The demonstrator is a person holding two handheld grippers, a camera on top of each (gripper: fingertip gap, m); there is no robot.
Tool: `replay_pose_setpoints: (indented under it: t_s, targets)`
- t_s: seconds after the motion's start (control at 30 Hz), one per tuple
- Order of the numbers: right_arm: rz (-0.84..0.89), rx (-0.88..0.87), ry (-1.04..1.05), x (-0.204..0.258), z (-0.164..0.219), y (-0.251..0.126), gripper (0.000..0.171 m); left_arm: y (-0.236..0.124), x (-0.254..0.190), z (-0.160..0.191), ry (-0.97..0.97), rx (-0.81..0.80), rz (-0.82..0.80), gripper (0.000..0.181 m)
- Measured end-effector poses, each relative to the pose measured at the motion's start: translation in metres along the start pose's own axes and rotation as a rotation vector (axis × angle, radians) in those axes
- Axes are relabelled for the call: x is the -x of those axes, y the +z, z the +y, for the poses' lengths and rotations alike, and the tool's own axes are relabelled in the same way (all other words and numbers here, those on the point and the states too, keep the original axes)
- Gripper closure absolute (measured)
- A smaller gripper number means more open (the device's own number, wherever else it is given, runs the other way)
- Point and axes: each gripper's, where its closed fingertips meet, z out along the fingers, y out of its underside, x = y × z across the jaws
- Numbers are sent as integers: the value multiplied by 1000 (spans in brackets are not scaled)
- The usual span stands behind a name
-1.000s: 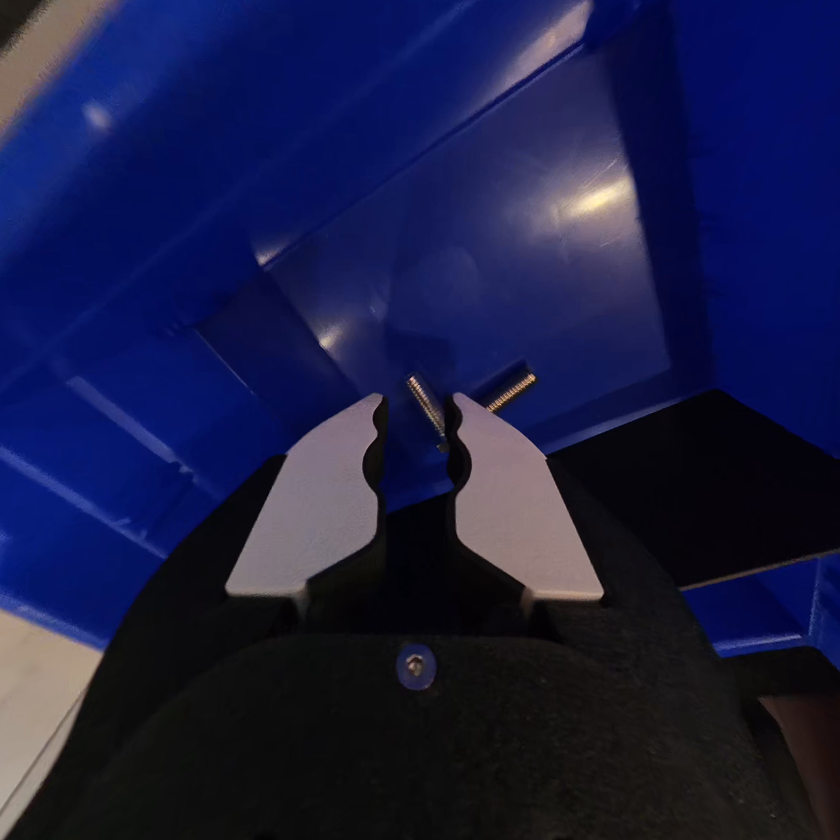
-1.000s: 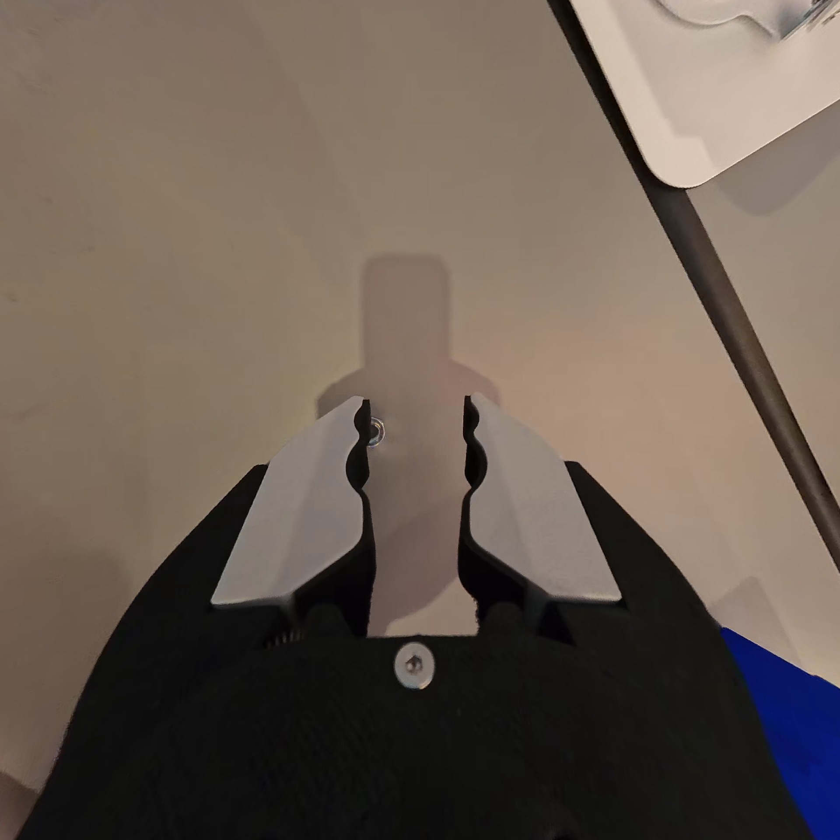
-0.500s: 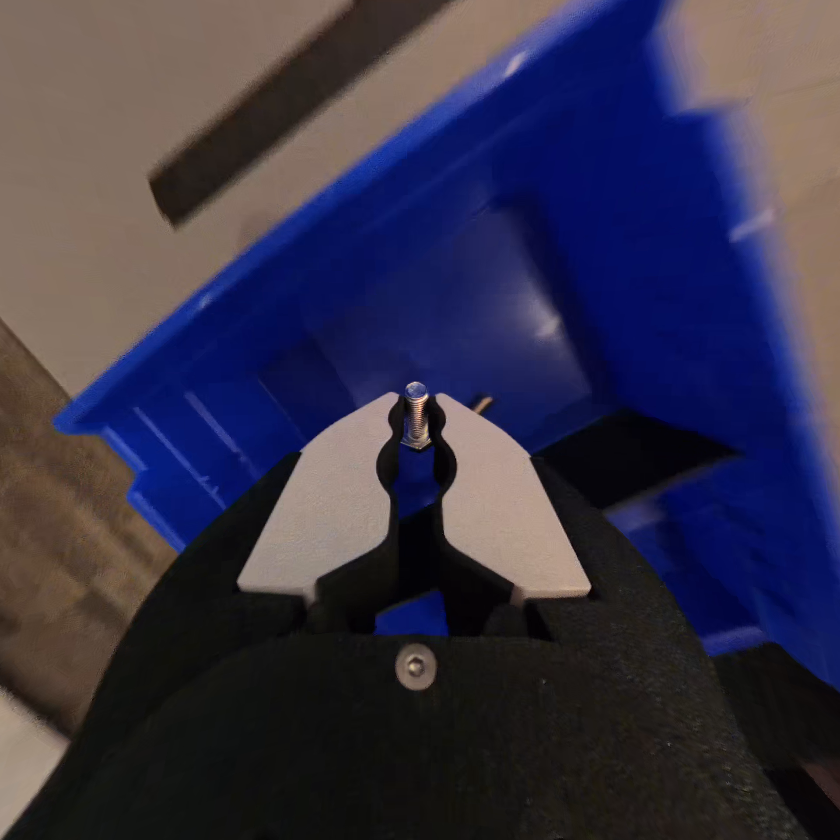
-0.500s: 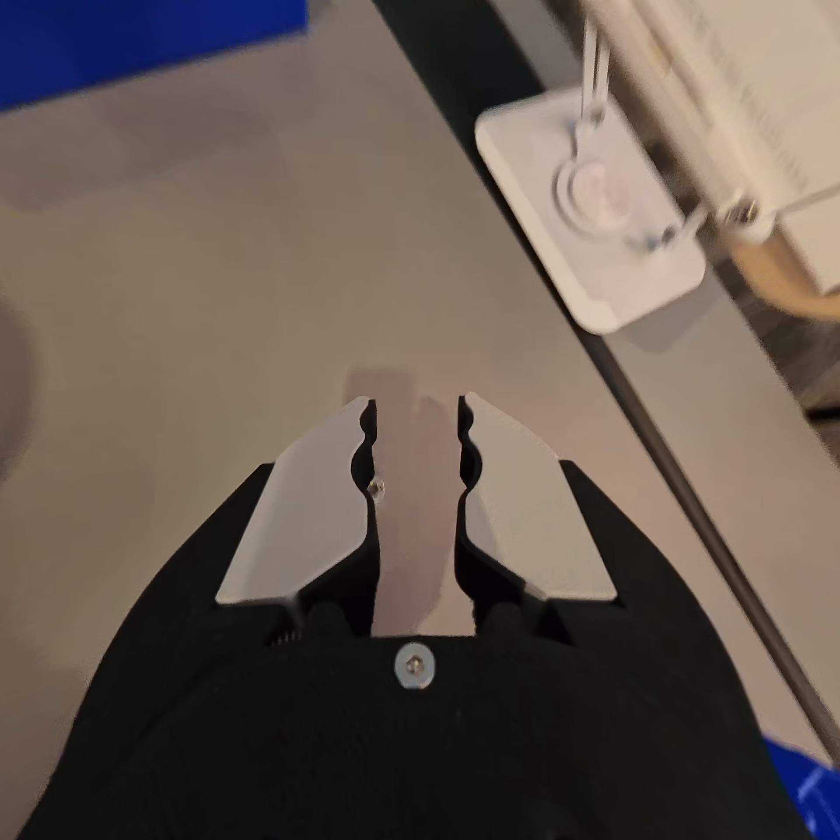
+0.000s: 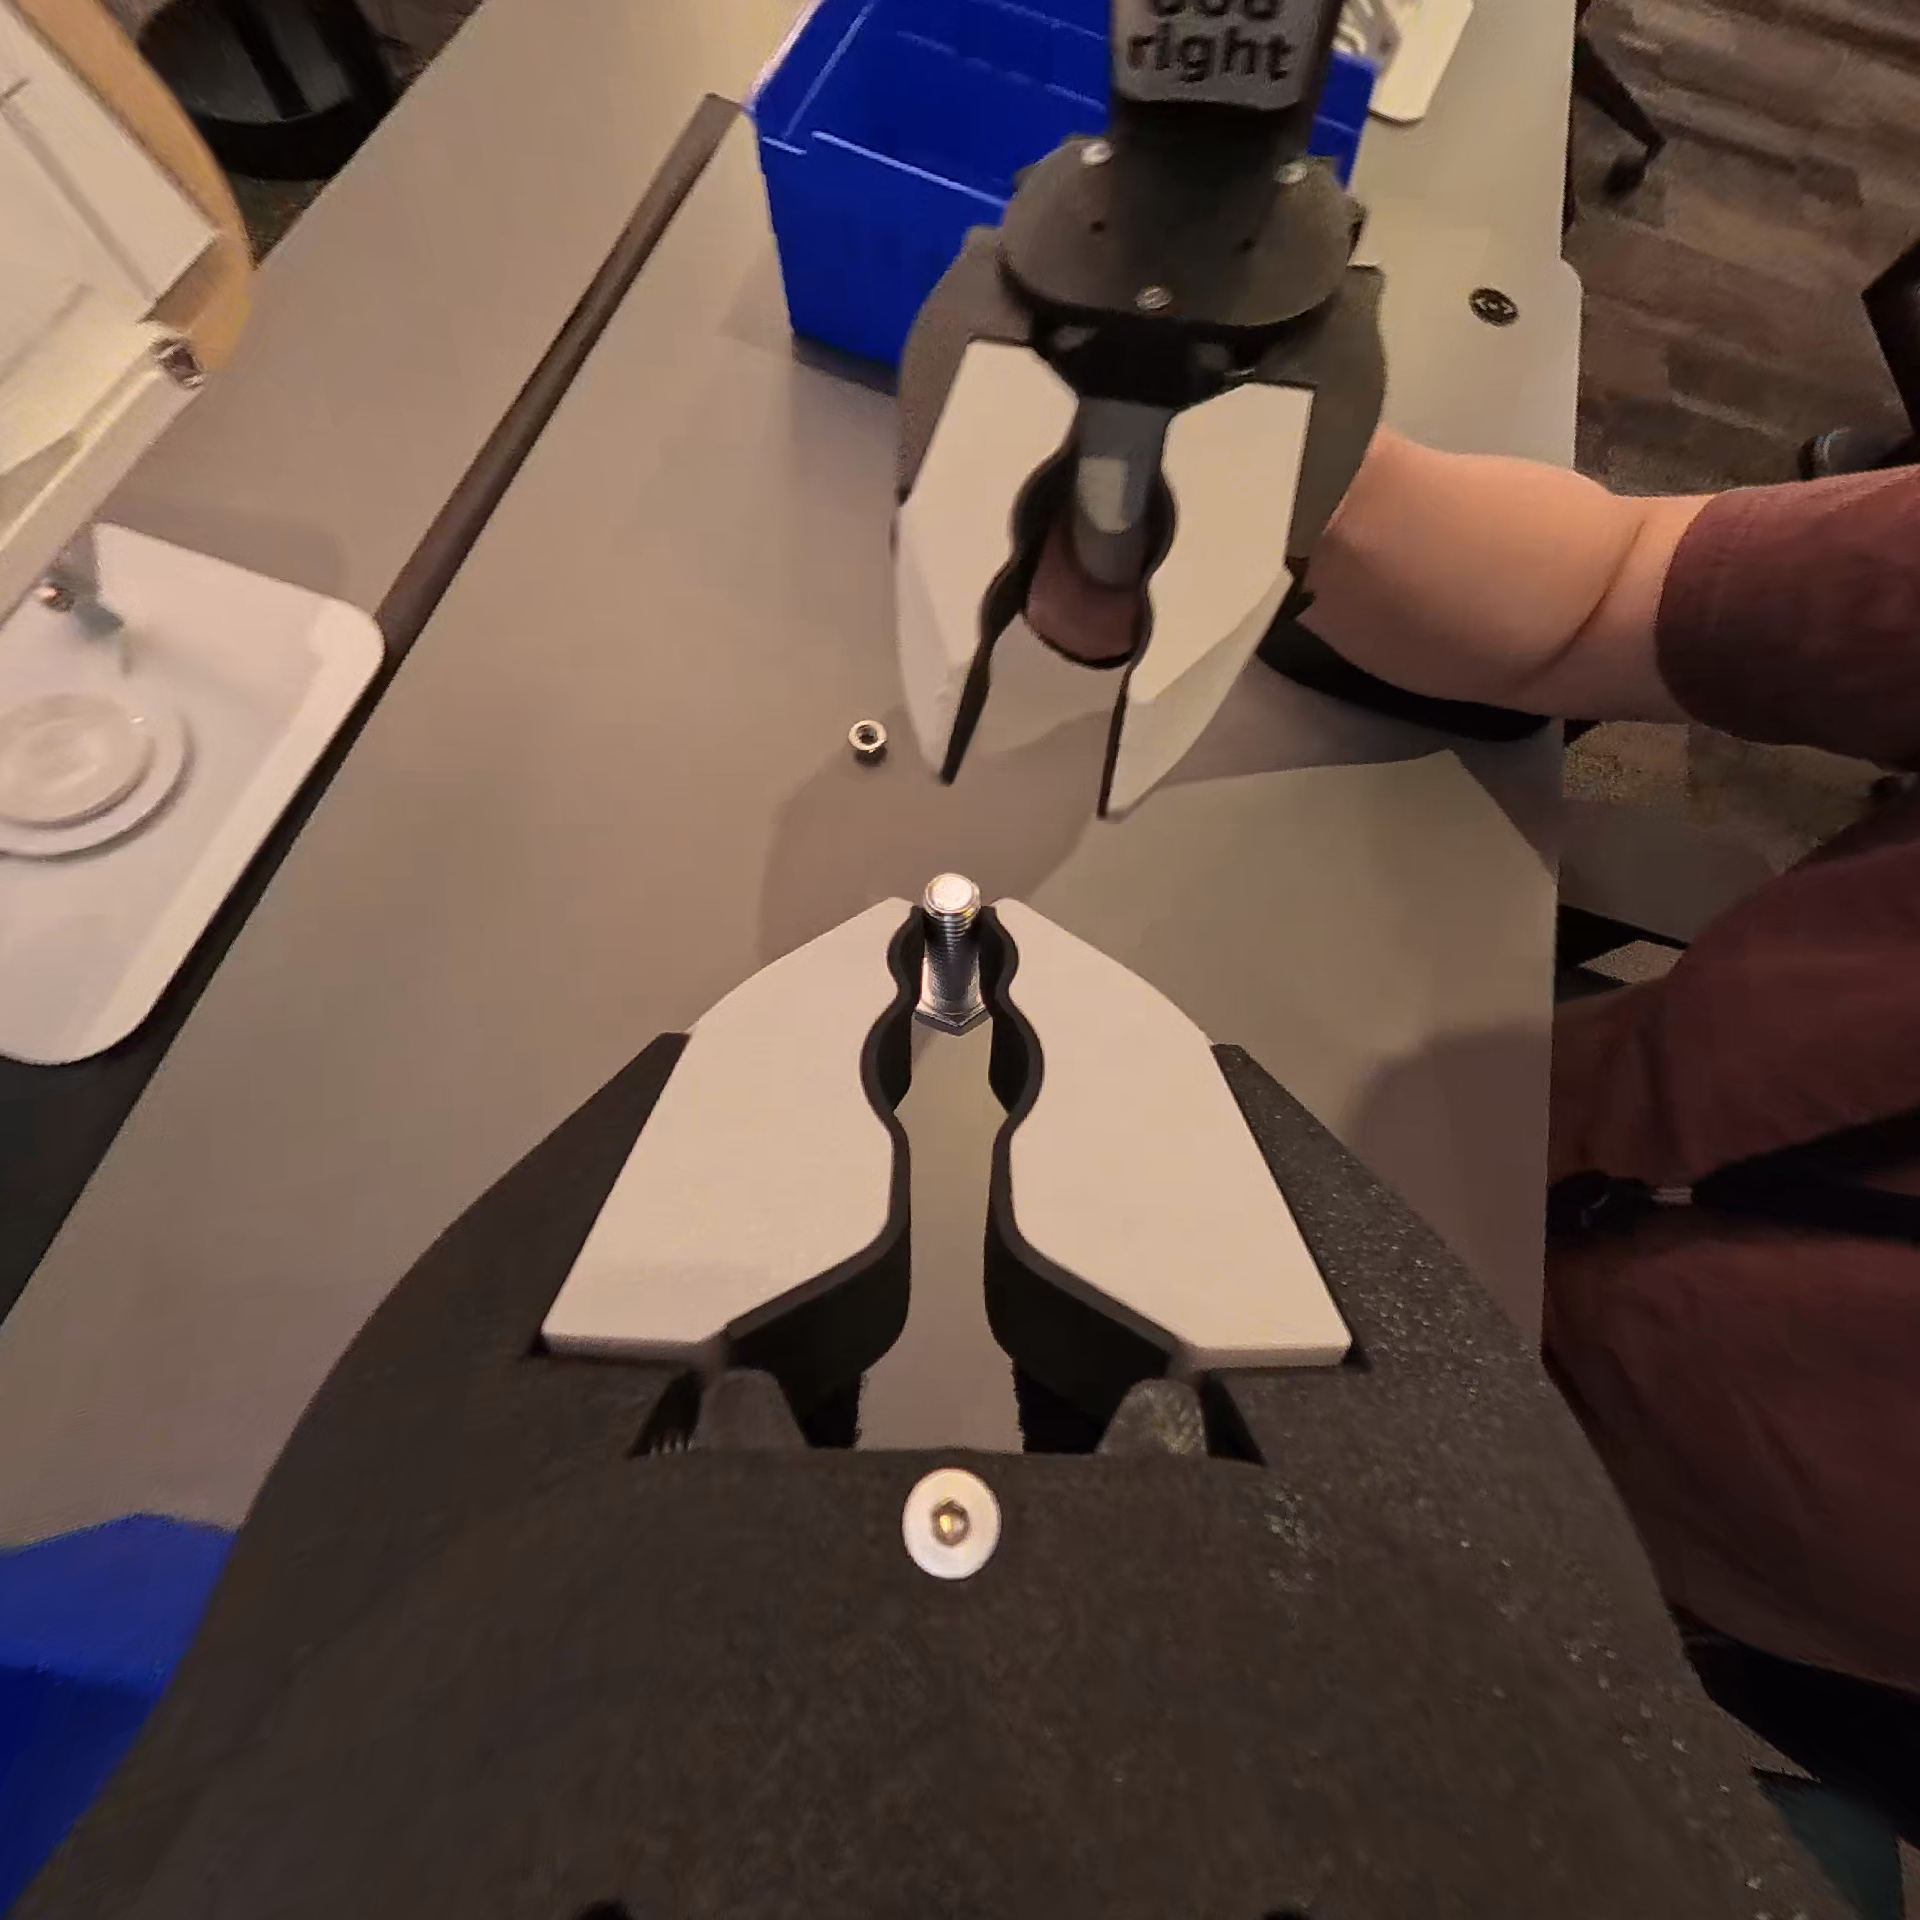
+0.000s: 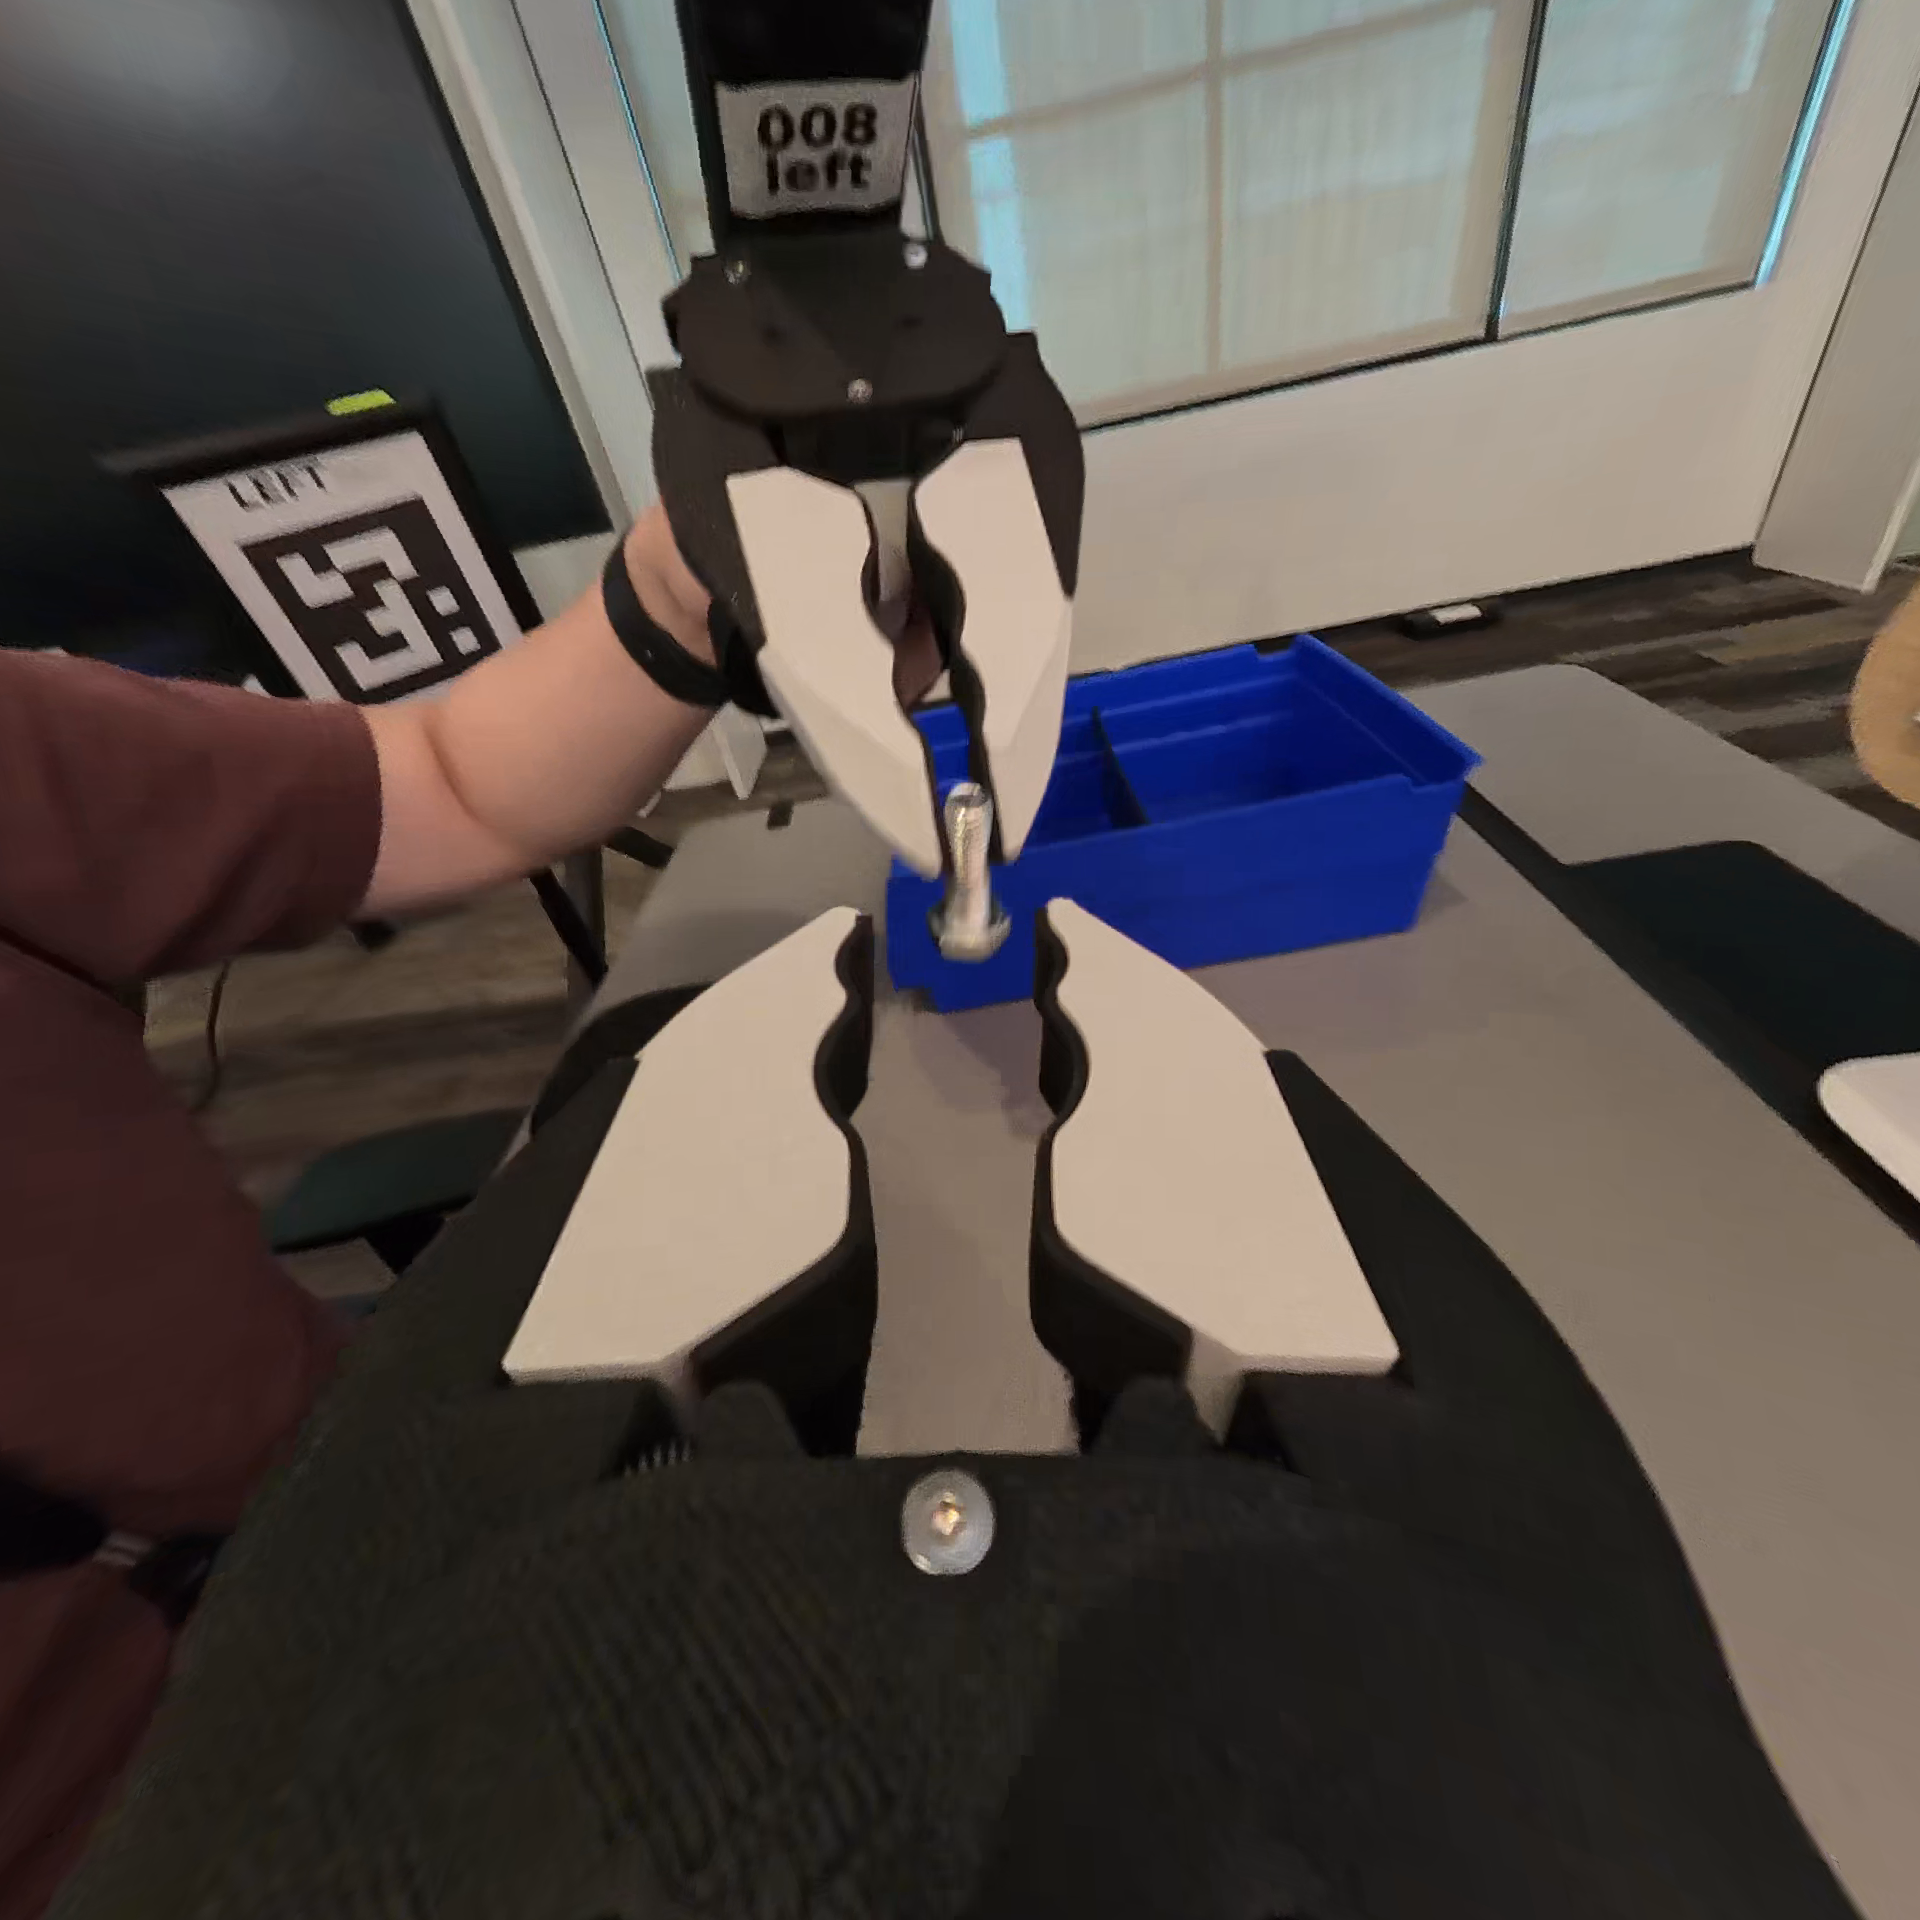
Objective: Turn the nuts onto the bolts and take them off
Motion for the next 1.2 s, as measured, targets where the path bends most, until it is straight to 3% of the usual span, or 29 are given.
replay_pose_setpoints:
  t_s: [0.17,0.23,0.5,0.6,0.7,0.93,1.2]
  targets:
    - [-47,36,-52,12,3,-3,143,19,-26,-17,19,12,44,172]
    - [-68,51,-58,14,6,-4,152,22,-29,-23,25,8,41,172]
    - [-133,-27,36,10,-4,-16,161,23,-31,-45,9,-69,55,171]
    - [-94,-65,79,-3,-7,-22,161,16,-21,-56,3,-164,6,138]
    - [-164,-178,161,-4,-19,-31,161,17,-16,-52,6,-267,-40,123]
    - [-142,-204,69,-4,-20,-33,161,52,-19,-43,-26,-388,-28,147]
    - [-128,-180,4,-3,-16,-29,161,54,-19,-43,0,-454,-11,163]
